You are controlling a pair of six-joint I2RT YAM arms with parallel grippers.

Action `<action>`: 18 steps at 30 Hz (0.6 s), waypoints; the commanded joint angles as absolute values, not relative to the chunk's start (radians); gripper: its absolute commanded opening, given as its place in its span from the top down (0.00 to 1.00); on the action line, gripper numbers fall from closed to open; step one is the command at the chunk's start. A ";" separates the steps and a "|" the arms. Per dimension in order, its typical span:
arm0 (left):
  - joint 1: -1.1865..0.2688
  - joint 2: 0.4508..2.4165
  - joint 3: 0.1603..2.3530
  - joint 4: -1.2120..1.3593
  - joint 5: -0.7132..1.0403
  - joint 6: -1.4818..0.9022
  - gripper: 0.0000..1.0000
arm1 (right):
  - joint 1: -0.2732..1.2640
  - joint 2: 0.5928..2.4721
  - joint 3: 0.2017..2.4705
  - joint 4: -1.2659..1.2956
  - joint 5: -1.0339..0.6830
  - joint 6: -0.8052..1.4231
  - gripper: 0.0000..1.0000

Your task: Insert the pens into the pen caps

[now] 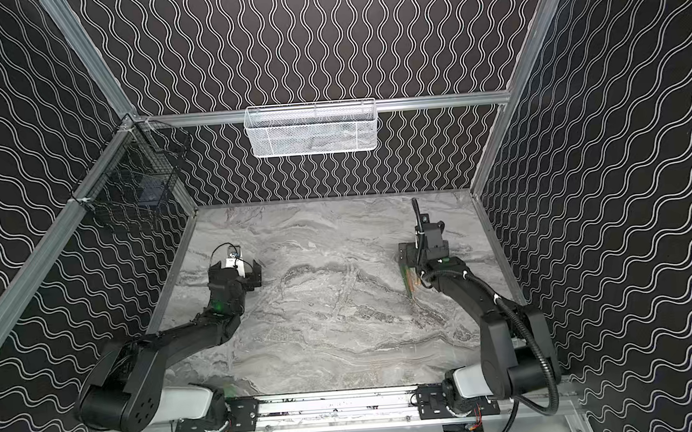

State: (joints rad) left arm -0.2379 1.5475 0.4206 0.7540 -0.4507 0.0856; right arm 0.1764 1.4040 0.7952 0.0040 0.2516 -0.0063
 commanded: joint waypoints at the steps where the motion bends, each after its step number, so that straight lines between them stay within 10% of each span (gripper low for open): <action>1: -0.188 1.601 0.383 0.971 -0.380 0.101 0.01 | 0.170 1.398 0.710 0.280 0.354 -0.075 0.00; 18: -0.097 1.662 0.353 1.063 -0.285 0.037 0.01 | -0.020 1.535 0.257 1.177 0.232 0.049 0.00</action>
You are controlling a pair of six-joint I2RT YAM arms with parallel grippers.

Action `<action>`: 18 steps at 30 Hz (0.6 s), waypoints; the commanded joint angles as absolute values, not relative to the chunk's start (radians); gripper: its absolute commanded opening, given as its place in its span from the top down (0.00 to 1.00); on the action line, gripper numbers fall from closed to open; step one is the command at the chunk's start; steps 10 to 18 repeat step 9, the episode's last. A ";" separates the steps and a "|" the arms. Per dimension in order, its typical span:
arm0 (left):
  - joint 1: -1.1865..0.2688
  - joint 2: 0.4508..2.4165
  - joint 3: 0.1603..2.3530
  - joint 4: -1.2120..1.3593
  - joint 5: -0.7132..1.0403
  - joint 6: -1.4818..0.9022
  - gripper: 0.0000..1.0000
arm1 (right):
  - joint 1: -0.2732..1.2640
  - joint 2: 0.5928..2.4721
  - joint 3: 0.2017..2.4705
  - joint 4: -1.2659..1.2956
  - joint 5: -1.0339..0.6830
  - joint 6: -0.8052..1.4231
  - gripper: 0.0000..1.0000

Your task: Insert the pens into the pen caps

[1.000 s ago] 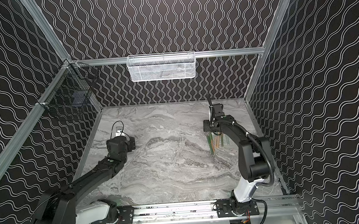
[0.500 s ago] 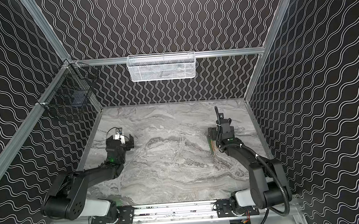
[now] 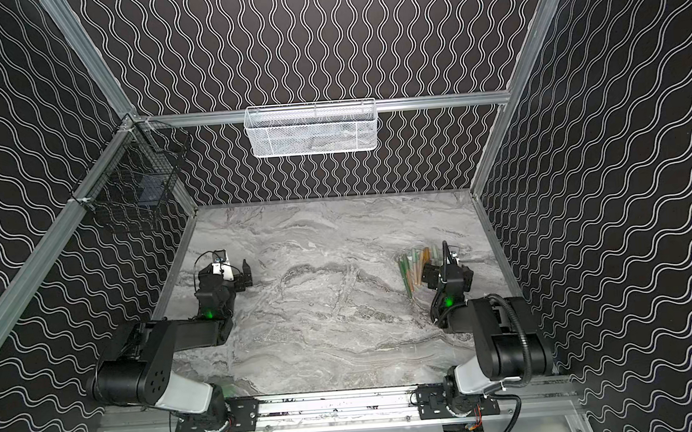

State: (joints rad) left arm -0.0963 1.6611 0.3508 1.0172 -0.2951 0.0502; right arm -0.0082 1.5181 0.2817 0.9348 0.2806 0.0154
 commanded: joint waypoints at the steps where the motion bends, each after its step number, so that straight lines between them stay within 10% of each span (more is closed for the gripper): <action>1: -0.097 1.669 0.350 1.083 -0.287 0.041 0.01 | -0.020 1.557 0.247 1.239 0.231 0.033 0.01; 18: -0.097 1.664 0.355 1.064 -0.279 0.039 0.01 | -0.020 1.538 0.255 1.190 0.239 0.038 0.00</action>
